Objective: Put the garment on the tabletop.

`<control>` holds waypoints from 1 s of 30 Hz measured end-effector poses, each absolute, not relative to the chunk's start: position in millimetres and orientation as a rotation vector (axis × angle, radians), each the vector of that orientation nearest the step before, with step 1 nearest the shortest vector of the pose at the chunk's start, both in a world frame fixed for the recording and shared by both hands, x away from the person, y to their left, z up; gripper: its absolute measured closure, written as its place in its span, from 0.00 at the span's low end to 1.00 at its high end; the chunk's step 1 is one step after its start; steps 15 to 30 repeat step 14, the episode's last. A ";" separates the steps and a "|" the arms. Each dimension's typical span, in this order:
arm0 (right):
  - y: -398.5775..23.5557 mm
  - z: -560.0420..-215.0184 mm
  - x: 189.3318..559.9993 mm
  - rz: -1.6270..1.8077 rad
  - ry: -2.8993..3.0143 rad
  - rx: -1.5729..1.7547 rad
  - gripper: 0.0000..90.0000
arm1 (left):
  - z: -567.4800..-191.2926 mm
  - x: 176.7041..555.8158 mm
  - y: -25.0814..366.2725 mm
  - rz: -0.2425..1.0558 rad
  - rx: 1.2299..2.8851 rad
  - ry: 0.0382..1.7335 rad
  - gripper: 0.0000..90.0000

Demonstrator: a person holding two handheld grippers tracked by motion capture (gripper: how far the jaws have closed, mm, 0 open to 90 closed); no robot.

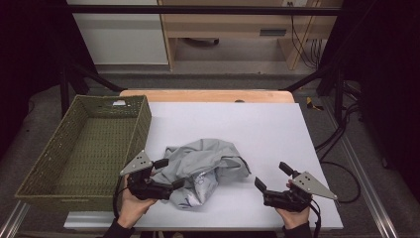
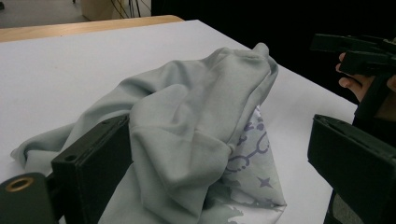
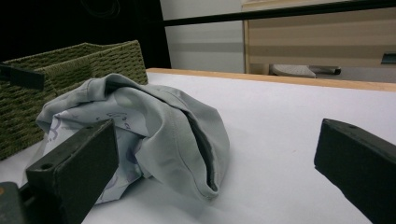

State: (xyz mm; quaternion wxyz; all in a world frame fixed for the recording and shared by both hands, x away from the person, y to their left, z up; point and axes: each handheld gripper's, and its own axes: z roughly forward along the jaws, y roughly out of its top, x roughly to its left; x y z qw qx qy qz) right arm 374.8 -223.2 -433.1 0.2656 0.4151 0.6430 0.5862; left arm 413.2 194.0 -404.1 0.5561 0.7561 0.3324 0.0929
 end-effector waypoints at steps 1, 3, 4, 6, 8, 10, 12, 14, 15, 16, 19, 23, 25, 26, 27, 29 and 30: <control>-223.2 -433.1 374.6 1.586 1.736 1.124 0.00 | -404.8 412.5 195.7 0.220 1.779 0.789 0.06; -224.1 -433.4 374.8 1.584 1.739 1.121 0.00 | -406.1 410.7 197.5 0.233 1.778 0.790 0.06; -224.3 -433.4 374.6 1.585 1.741 1.123 0.00 | -406.2 409.7 197.9 0.242 1.782 0.793 0.06; -224.3 -433.1 374.3 1.585 1.742 1.122 0.00 | -406.3 408.7 199.0 0.254 1.778 0.796 0.06; -224.4 -433.2 374.3 1.583 1.743 1.110 0.00 | -406.1 408.2 200.7 0.254 1.771 0.801 0.06; -224.3 -432.8 373.5 1.587 1.746 1.114 0.00 | -406.5 406.9 202.3 0.269 1.768 0.808 0.06; -224.4 -432.9 373.3 1.587 1.744 1.117 0.00 | -407.7 406.0 204.0 0.265 1.764 0.813 0.06; -224.6 -433.0 373.3 1.583 1.745 1.124 0.00 | -408.3 404.9 205.4 0.272 1.762 0.820 0.06; -224.6 -433.0 373.3 1.583 1.745 1.124 0.00 | -408.3 404.9 205.4 0.272 1.762 0.820 0.06; -224.6 -433.0 373.3 1.583 1.745 1.124 0.00 | -408.3 404.9 205.4 0.272 1.762 0.820 0.06; -224.6 -433.0 373.3 1.583 1.745 1.124 0.00 | -408.3 404.9 205.4 0.272 1.762 0.820 0.06; -224.6 -433.0 373.3 1.583 1.745 1.124 0.00 | -408.3 404.9 205.4 0.272 1.762 0.820 0.06; -224.6 -433.0 373.3 1.583 1.745 1.124 0.00 | -408.3 404.9 205.4 0.272 1.762 0.820 0.06; -224.6 -433.0 373.3 1.583 1.745 1.124 0.00 | -408.3 404.9 205.4 0.272 1.762 0.820 0.06; -224.6 -433.0 373.3 1.583 1.745 1.124 0.00 | -408.3 404.9 205.4 0.272 1.762 0.820 0.06; -224.6 -433.0 373.3 1.583 1.745 1.124 0.00 | -408.3 404.9 205.4 0.272 1.762 0.820 0.06; -224.6 -433.0 373.3 1.583 1.745 1.124 0.00 | -408.3 404.9 205.4 0.272 1.762 0.820 0.06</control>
